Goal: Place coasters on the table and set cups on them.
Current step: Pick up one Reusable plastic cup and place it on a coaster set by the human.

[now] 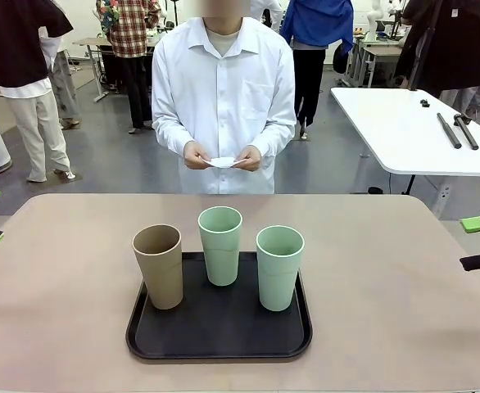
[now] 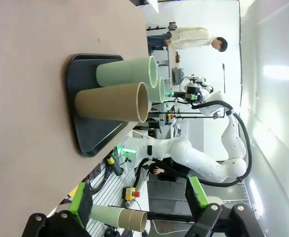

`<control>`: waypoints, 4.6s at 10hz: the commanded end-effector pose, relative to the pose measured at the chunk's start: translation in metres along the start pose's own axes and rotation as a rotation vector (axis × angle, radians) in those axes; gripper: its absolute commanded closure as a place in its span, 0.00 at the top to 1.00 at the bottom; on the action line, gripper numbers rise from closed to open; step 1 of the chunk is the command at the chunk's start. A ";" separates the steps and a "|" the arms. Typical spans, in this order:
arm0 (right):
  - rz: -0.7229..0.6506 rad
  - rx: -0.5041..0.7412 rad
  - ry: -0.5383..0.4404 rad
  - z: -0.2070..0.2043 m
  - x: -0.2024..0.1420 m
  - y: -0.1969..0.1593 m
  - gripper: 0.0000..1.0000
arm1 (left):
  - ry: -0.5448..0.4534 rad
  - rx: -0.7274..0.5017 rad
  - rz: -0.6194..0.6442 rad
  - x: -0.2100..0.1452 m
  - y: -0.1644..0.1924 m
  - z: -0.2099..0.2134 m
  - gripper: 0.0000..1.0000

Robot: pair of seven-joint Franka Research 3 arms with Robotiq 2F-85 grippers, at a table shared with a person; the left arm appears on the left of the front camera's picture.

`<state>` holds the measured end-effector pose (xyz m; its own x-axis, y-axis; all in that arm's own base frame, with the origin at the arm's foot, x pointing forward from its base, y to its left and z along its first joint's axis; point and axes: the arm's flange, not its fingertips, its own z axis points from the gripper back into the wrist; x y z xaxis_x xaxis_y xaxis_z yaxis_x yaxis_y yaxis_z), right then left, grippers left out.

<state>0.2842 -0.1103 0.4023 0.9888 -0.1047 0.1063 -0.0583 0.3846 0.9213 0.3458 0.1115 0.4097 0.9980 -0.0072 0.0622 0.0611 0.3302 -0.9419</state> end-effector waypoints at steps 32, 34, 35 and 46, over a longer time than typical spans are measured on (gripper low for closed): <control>0.000 0.000 0.000 0.000 0.000 0.000 1.00 | 0.226 0.361 -0.505 0.031 -0.085 -0.057 1.00; 0.000 0.000 0.000 0.000 0.000 0.000 1.00 | 0.318 0.579 -0.812 0.021 -0.124 -0.113 1.00; 0.000 0.000 0.000 0.000 0.000 0.000 1.00 | 0.337 0.703 -0.925 0.010 -0.129 -0.149 1.00; 0.000 0.000 0.000 0.000 0.000 0.000 1.00 | 0.446 0.995 -1.194 -0.007 -0.134 -0.223 1.00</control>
<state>0.2834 -0.1102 0.4023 0.9891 -0.1043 0.1041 -0.0545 0.3973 0.9161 0.3383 -0.1432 0.4617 0.3138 -0.8965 0.3128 0.9134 0.3749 0.1585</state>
